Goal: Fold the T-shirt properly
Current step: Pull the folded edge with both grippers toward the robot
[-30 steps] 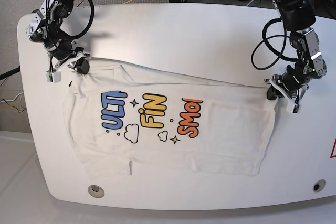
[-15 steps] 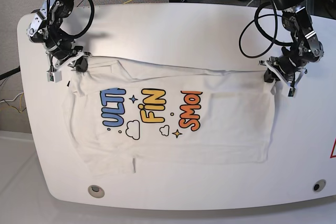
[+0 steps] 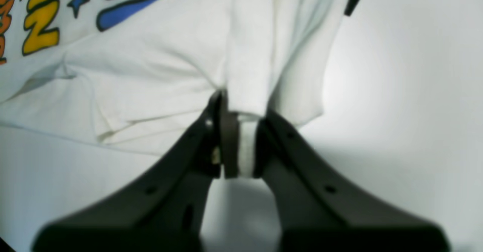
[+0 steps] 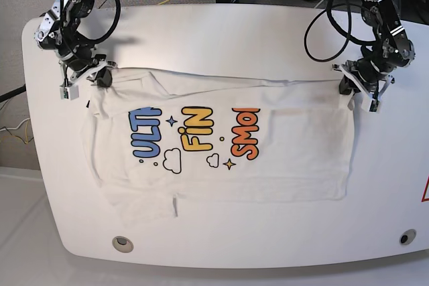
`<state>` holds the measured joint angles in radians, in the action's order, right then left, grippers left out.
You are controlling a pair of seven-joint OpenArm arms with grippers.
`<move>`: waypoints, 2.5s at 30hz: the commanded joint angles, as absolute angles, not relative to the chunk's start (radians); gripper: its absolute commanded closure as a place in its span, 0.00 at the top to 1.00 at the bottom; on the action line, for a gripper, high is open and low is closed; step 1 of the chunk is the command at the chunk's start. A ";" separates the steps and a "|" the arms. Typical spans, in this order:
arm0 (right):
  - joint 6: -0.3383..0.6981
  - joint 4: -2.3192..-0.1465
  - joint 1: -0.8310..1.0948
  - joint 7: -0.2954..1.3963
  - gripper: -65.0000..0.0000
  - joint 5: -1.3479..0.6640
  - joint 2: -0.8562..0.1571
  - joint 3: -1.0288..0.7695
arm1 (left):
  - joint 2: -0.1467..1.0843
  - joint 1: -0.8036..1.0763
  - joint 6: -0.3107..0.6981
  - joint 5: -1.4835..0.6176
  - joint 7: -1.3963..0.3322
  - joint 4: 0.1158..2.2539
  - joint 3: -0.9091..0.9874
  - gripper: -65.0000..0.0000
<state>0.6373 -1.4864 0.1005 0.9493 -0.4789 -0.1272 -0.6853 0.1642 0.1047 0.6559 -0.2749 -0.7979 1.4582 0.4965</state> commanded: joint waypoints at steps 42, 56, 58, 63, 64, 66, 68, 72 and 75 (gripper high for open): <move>0.645 -1.638 0.315 0.958 0.00 -0.472 -0.154 -0.690 | 0.185 0.318 0.659 -0.245 -0.839 1.466 0.561 0.04; 0.639 -1.636 0.321 0.958 0.00 -0.455 -0.179 -0.690 | 0.170 0.366 0.659 -0.243 -0.839 1.465 0.561 0.04; 0.639 -1.636 0.320 0.958 0.00 -0.437 -0.179 -0.690 | 0.168 0.378 0.659 -0.243 -0.839 1.465 0.561 0.04; 0.644 -1.636 0.311 0.958 0.00 -0.407 -0.179 -0.690 | 0.168 0.386 0.659 -0.243 -0.839 1.465 0.561 0.04; 0.644 -1.636 0.311 0.958 0.00 -0.403 -0.179 -0.690 | 0.168 0.387 0.659 -0.243 -0.839 1.465 0.561 0.04; 0.644 -1.636 0.309 0.958 0.00 -0.394 -0.177 -0.690 | 0.168 0.387 0.659 -0.243 -0.839 1.465 0.562 0.04; 0.644 -1.636 0.309 0.958 0.00 -0.387 -0.177 -0.690 | 0.168 0.389 0.659 -0.243 -0.839 1.465 0.562 0.04; 0.644 -1.636 0.308 0.958 0.00 -0.387 -0.177 -0.690 | 0.168 0.409 0.659 -0.243 -0.839 1.463 0.562 0.04; 0.644 -1.636 0.306 0.958 0.00 -0.387 -0.177 -0.690 | 0.168 0.418 0.659 -0.243 -0.839 1.461 0.562 0.04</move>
<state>0.6552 -1.6291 0.3035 0.9382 -0.4400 -0.1635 -0.6853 0.1753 0.3702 0.6792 -0.4091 -0.6353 1.4910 0.5678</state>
